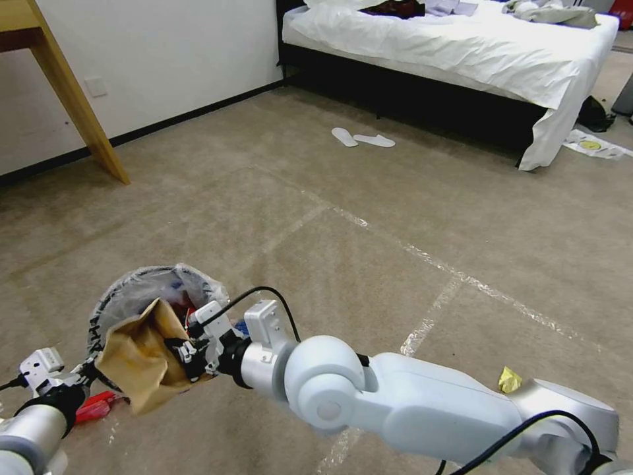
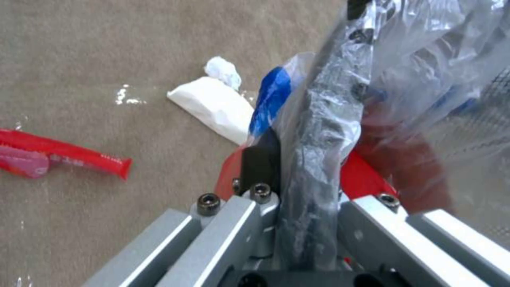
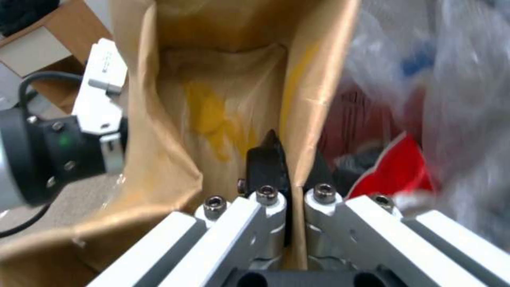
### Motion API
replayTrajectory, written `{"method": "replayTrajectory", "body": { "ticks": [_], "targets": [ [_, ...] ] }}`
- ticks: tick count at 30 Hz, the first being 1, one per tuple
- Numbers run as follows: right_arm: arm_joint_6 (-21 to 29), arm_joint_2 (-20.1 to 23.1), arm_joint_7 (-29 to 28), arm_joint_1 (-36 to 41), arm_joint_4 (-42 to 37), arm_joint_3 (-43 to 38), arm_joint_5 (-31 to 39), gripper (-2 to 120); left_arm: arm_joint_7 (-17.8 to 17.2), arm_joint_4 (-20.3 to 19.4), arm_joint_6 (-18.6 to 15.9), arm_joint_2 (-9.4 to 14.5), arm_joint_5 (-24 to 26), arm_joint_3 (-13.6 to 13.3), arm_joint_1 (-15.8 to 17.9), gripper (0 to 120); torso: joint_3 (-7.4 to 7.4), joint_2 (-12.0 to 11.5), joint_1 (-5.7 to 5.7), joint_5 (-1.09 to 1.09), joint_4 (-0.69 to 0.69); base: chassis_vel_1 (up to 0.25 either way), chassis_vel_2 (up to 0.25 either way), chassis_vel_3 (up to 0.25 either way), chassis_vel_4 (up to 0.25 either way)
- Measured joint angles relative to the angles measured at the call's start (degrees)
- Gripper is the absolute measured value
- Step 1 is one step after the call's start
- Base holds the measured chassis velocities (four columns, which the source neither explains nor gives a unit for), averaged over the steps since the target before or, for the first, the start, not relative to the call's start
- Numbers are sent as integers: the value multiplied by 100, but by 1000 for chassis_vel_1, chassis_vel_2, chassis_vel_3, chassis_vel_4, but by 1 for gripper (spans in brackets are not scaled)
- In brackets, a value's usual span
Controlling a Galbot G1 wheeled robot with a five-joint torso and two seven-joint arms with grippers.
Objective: Pick up the trash bin and place the garbage on the floor into it.
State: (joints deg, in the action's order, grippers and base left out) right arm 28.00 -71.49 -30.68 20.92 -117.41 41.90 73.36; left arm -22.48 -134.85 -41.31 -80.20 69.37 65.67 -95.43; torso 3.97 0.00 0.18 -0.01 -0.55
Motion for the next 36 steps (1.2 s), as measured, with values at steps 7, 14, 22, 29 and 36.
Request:
{"method": "replayTrajectory", "body": {
  "ticks": [7, 14, 22, 29, 36],
  "targets": [
    [-57, -213, 22, -110, 311, 30, -95, 0, 2, -10, 0, 48, 29, 18, -4, 1, 0, 0, 0, 0, 0, 0, 0, 0, 0],
    [-51, -250, 24, -171, 344, -42, -59, 0, 9, 42, 0, 15, 15, -35, 36, 1, 0, 0, 0, 0, 0, 0, 0, 0, 0],
    [0, -310, 27, -278, 488, -113, 15, 0, 26, 88, 2, 23, 4, -21, 36, 1, 0, 0, 0, 0, 0, 0, 0, 0, 0],
    [-9, -391, 59, -288, 755, -90, -94, 0, 33, 63, 3, -29, 1, -41, 22, 1, 0, 0, 0, 0, 0, 0, 0, 0, 0],
    [-34, -365, 117, -246, 914, -58, -212, 0, 35, 50, 5, -53, -14, -52, 31, 1, 0, 0, 0, 0, 0, 0, 0, 0, 0]
  ]
}}
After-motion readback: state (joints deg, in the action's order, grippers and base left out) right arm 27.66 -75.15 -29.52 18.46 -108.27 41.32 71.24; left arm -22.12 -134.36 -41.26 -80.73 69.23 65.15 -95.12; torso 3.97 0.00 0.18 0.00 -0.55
